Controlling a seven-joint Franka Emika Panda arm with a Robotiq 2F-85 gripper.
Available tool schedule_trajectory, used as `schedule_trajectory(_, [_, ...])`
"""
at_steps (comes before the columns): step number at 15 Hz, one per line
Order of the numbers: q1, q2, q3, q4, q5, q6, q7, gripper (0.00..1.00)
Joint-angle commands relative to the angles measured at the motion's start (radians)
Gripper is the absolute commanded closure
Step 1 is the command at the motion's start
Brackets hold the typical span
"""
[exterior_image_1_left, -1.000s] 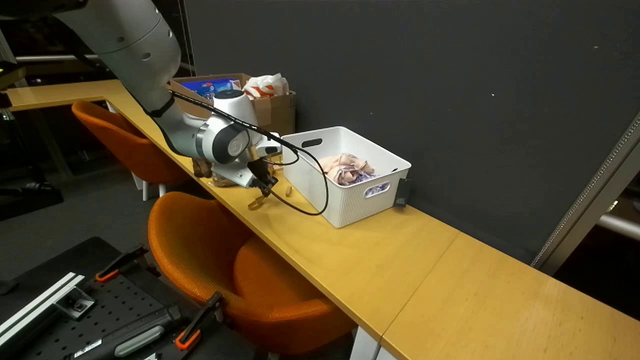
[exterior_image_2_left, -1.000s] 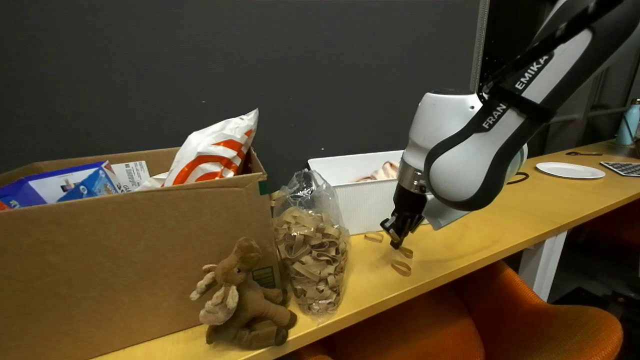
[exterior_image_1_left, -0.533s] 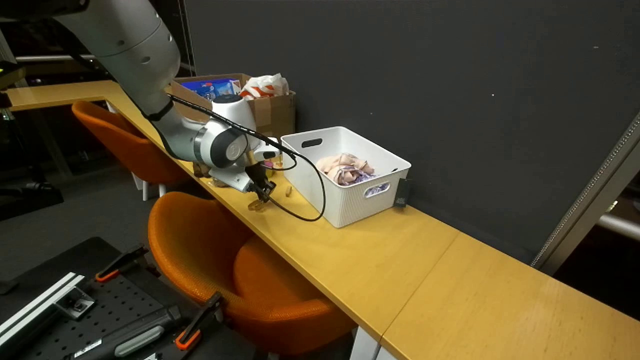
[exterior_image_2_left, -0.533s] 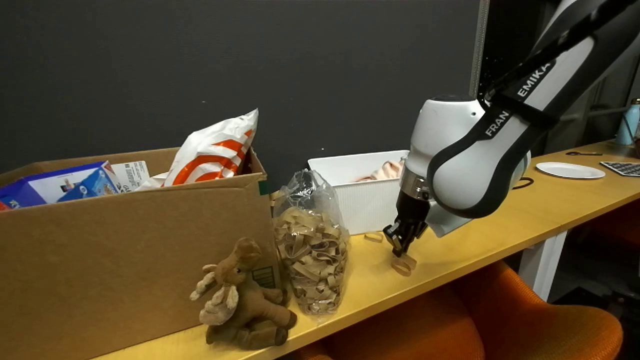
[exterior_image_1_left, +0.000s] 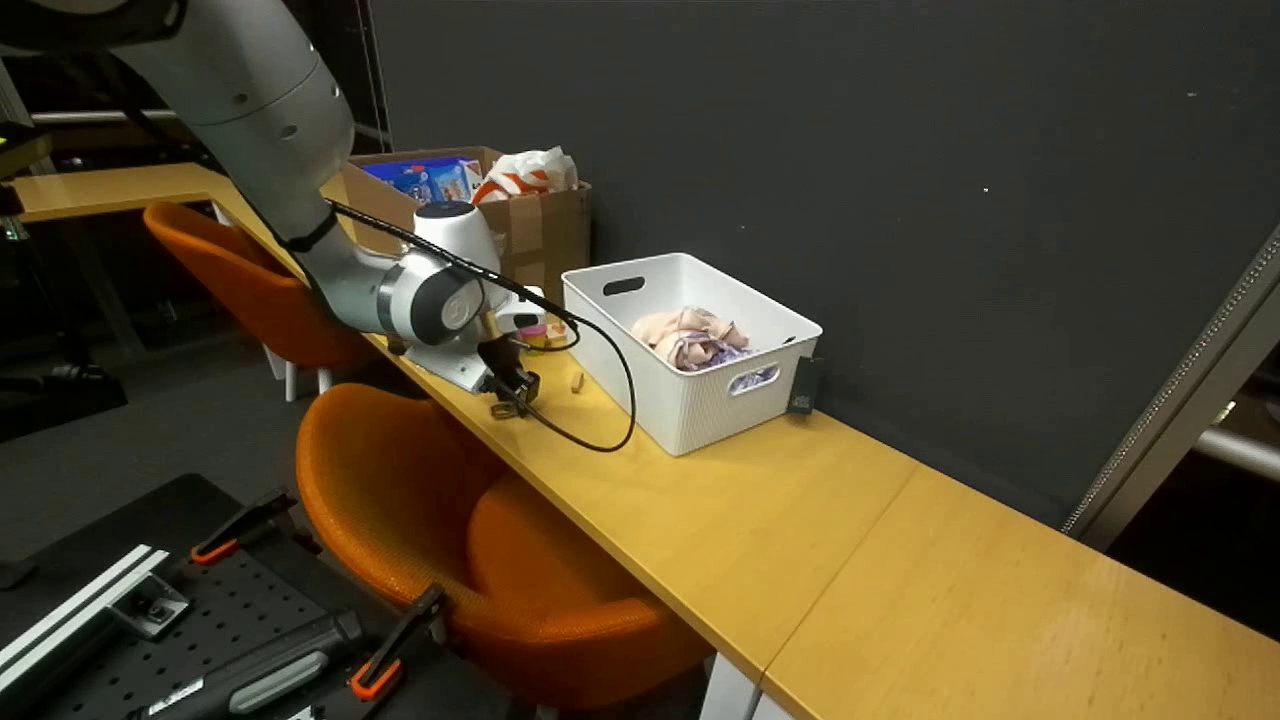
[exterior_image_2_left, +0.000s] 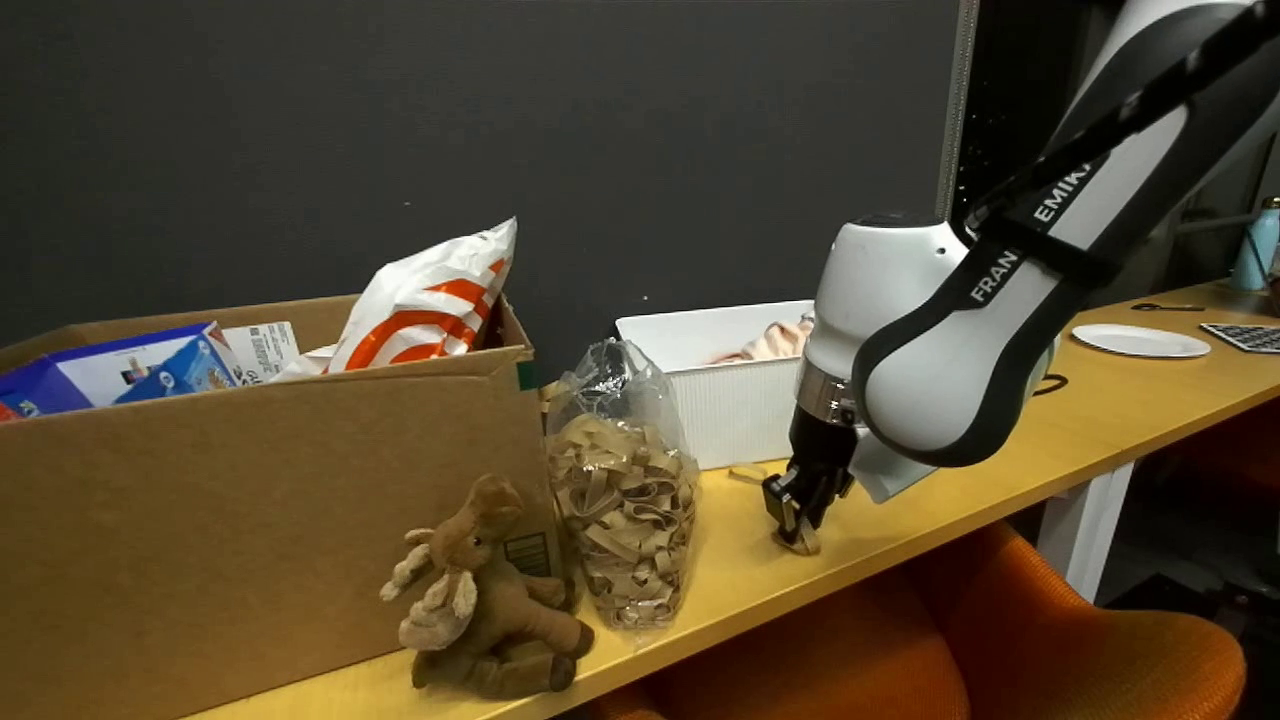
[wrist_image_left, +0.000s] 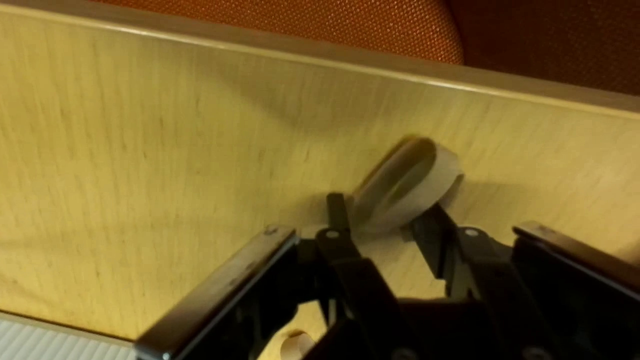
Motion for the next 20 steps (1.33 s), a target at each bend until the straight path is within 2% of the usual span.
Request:
schedule_trajectory(1, [0.025,0.01,-0.021,0.012,0.004,-0.016,0.014,0.91])
schedule_trajectory(2, [0.027,0.009,-0.022,0.015,0.004,-0.017,0.015,0.98])
schedule_trajectory(3, [0.028,0.009,-0.022,0.015,0.004,-0.018,0.015,1.0])
schedule_trajectory(7, [0.038,-0.003,-0.032,0.012,0.0,-0.018,0.02,0.99])
schedule_trajectory(13, [0.093,-0.073,-0.104,0.017,-0.026,-0.035,0.041,0.99])
schedule_trajectory(16, [0.152,-0.12,-0.161,0.024,-0.056,-0.044,0.07,0.99])
schedule_trajectory(20, [0.263,-0.208,-0.24,0.031,-0.156,-0.071,0.147,0.99])
